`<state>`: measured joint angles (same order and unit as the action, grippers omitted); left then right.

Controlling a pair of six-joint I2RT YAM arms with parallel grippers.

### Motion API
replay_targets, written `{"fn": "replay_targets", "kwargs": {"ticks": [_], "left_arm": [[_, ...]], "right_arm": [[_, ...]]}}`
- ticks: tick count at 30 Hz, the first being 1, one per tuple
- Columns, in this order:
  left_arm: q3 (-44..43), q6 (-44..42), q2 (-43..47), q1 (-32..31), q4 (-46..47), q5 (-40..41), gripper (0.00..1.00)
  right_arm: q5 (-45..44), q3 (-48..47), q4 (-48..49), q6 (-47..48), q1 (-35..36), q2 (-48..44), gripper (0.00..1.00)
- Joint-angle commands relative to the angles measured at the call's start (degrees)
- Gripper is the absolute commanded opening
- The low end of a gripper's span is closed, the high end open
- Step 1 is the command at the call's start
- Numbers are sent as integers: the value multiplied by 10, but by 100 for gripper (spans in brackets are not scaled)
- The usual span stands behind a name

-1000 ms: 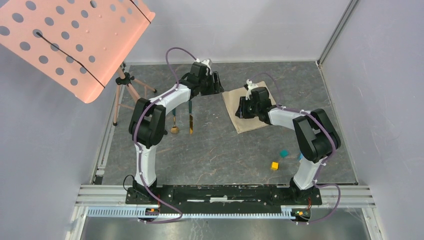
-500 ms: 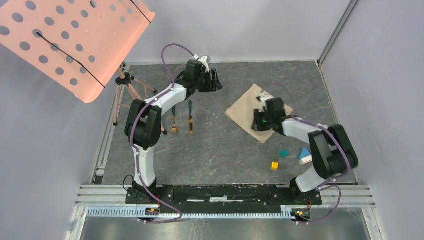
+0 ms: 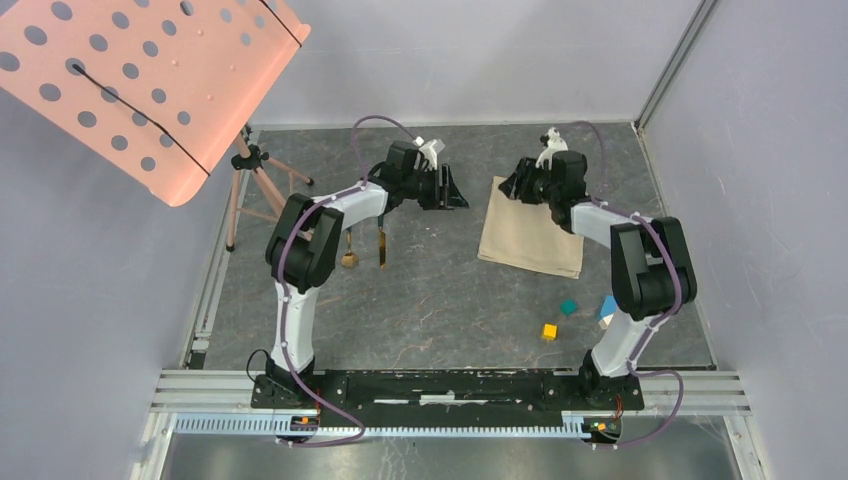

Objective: Fold the napkin into a case and place the utensils inside
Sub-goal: Rotate the square-folded napkin at the center of the board, then smooth out the square-folded napkin at the center of the board.

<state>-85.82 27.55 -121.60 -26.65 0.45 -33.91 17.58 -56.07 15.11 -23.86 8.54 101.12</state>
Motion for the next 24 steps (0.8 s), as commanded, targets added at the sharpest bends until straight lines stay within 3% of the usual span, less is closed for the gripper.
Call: {"fn": "replay_targets", "kwargs": {"ticks": [1, 8, 10, 17, 24], "left_arm": [[12, 65, -22, -18, 79, -70, 59], [-6, 133, -76, -51, 134, -117, 59], [4, 121, -71, -62, 122, -100, 52], [12, 74, -70, -89, 47, -60, 43], [49, 56, -43, -97, 36, -28, 44]], "right_arm": [[33, -79, 89, -34, -2, 52, 53], [59, -76, 91, -14, -23, 104, 52], [80, -77, 96, -16, -29, 113, 50], [89, -54, 125, -17, -35, 118, 50], [94, -59, 122, -16, -34, 133, 49]]}}
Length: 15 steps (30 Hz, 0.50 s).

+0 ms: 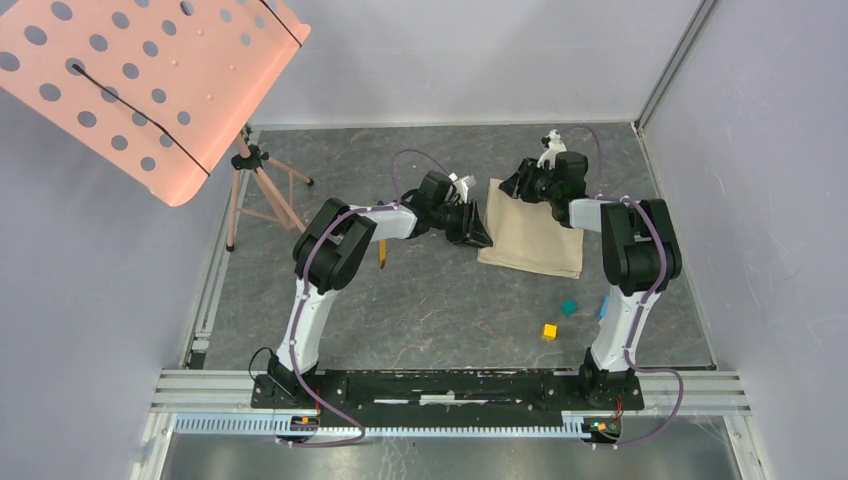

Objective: Fold the napkin into a case and place the utensils inside
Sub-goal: Smooth out the square-folded napkin at the center of the board.

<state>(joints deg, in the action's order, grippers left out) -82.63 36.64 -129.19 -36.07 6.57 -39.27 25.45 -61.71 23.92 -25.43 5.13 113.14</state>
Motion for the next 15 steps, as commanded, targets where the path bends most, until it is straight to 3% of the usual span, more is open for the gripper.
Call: {"fn": "replay_targets", "kwargs": {"ticks": [1, 10, 15], "left_arm": [[16, -37, 35, -4, -26, 27, 45], [42, -51, 114, -5, -55, 99, 54], [48, -16, 114, -18, -15, 67, 37]], "right_arm": [[19, -5, 35, -1, -1, 18, 48], [48, -3, 53, -11, 1, 31, 40], [60, -5, 73, -23, 6, 35, 34]]}}
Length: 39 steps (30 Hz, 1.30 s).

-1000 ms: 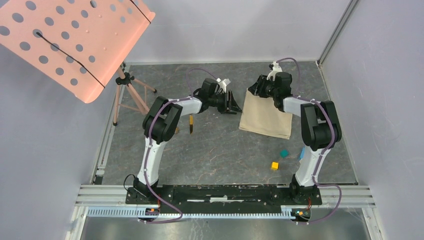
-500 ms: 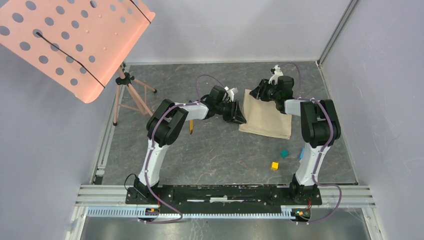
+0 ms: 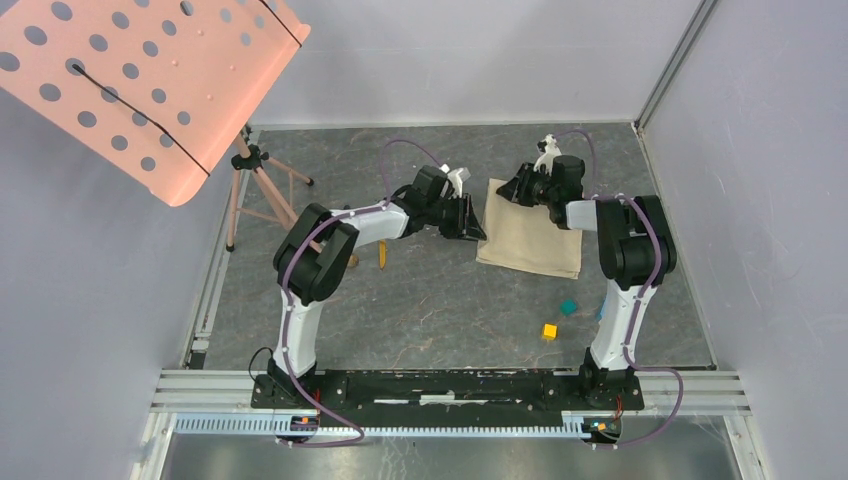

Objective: Fold the napkin into a case and place the utensils inside
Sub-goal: Smooth out the square-folded napkin at the center of the board.

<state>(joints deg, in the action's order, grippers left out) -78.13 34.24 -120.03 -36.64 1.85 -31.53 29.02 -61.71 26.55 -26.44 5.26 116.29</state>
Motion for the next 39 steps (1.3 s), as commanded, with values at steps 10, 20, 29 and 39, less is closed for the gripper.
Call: {"fn": "replay_targets", "kwargs": {"ticks": [10, 20, 29, 39], "left_arm": [[-21, 24, -28, -32, 44, -34, 28], [-15, 2, -21, -31, 24, -15, 27], [-9, 8, -27, -30, 23, -5, 30], [74, 41, -53, -31, 25, 54, 16]], "right_arm": [[46, -71, 42, -38, 7, 77, 31], [43, -79, 23, -29, 7, 88, 29], [45, -76, 23, -28, 7, 86, 27], [34, -109, -4, -21, 7, 107, 28]]}}
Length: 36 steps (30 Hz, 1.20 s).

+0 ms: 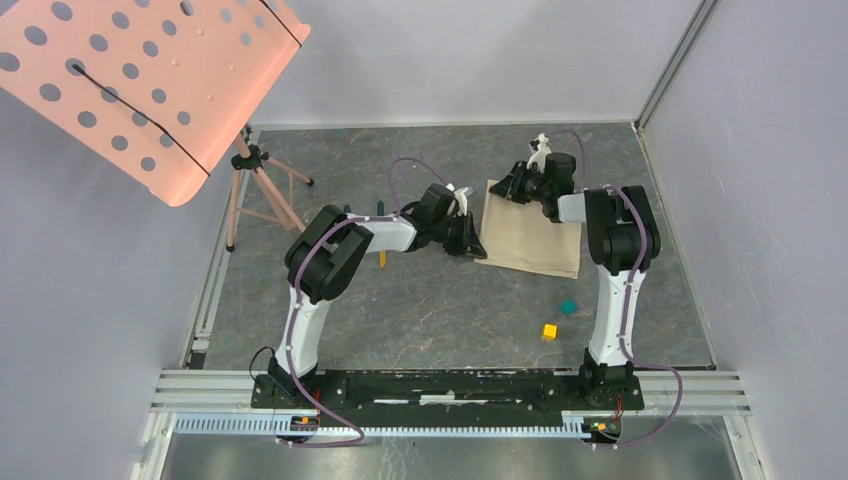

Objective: Fold the napkin into a case and place the utensils inside
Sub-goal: Smooth out the square-folded napkin at the center of the board.

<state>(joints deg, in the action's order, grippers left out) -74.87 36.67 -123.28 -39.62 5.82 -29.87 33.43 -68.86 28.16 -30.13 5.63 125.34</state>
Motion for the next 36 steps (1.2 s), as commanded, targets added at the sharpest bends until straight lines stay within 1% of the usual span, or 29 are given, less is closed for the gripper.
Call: {"fn": "replay_targets", "kwargs": {"ticks": [1, 4, 8, 14, 16, 18, 20, 23, 25, 27, 30, 32, 34, 36], "left_arm": [[47, 20, -22, 0, -14, 41, 16], [49, 27, -27, 0, -13, 43, 14], [59, 24, -16, -1, -20, 61, 12], [54, 13, -20, -6, -7, 42, 12], [48, 1, -20, -8, -6, 42, 13], [35, -9, -26, -9, -9, 44, 13], [16, -25, -26, -9, -30, 43, 15], [17, -41, 1, -10, -33, 42, 21], [11, -44, 18, -10, -39, 35, 25], [1, -37, 20, -11, -47, 13, 27], [4, -21, 35, -11, -53, -6, 32], [10, -9, 51, -11, -54, -13, 33], [5, 4, 56, -12, -55, -17, 33], [-10, 10, 51, -12, -80, -19, 33]], "right_arm": [[-15, -45, -27, 20, 3, 20, 28], [-28, -66, -37, 22, 2, 35, 29], [-39, -124, -69, 33, 2, 65, 29], [-34, -210, -111, 39, 0, 110, 30], [-24, -218, -116, 33, -2, 100, 32], [-18, -213, -123, 36, -3, 64, 37], [-35, -207, -154, 57, -3, 12, 43], [-63, -178, -199, 89, -5, -59, 53], [-51, -128, -200, 88, -18, -102, 57], [-21, -64, -183, 69, -41, -133, 60], [14, 37, -143, 52, -87, -167, 60], [43, 87, -100, 33, -115, -179, 59], [80, 103, -77, 17, -140, -170, 58], [114, 101, -62, 8, -156, -156, 55]]}}
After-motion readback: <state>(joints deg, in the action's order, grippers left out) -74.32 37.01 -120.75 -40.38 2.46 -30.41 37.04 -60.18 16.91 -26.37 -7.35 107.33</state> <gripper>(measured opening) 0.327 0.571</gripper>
